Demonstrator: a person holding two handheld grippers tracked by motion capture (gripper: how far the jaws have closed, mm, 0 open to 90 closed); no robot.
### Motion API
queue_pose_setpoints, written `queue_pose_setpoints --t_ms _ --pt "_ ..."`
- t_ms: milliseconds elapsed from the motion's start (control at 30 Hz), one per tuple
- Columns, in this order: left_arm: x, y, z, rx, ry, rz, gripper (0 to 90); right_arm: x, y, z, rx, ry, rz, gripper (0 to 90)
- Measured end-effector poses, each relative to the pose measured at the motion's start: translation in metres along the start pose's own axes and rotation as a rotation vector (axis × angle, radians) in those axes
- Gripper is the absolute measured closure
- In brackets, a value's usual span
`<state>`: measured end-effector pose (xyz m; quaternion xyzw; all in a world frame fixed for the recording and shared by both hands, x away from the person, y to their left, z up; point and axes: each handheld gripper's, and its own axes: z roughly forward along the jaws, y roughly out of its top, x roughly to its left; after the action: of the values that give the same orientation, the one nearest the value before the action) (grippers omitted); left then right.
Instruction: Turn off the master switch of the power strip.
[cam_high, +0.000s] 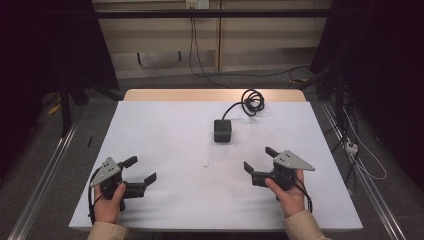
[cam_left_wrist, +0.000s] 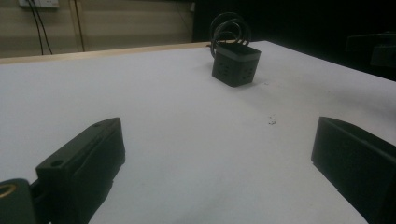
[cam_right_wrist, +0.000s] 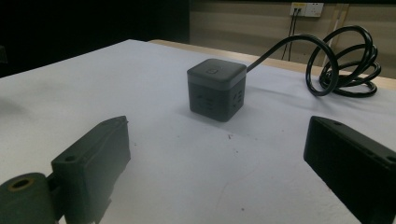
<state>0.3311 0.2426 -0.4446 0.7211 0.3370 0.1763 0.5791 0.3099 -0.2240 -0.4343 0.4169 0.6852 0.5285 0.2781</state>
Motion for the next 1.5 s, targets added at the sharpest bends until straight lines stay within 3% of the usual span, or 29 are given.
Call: queue_pose_setpoints --t_ms 800,1500 --pt "0.003 -0.001 0.000 -0.019 0.009 -0.023 2.3 0.007 0.004 0.017 0.030 0.010 -0.004 6.8" --pt "0.001 0.002 0.003 -0.029 -0.007 -0.014 2.3 0.007 0.011 0.028 0.030 -0.002 0.008 7.3"
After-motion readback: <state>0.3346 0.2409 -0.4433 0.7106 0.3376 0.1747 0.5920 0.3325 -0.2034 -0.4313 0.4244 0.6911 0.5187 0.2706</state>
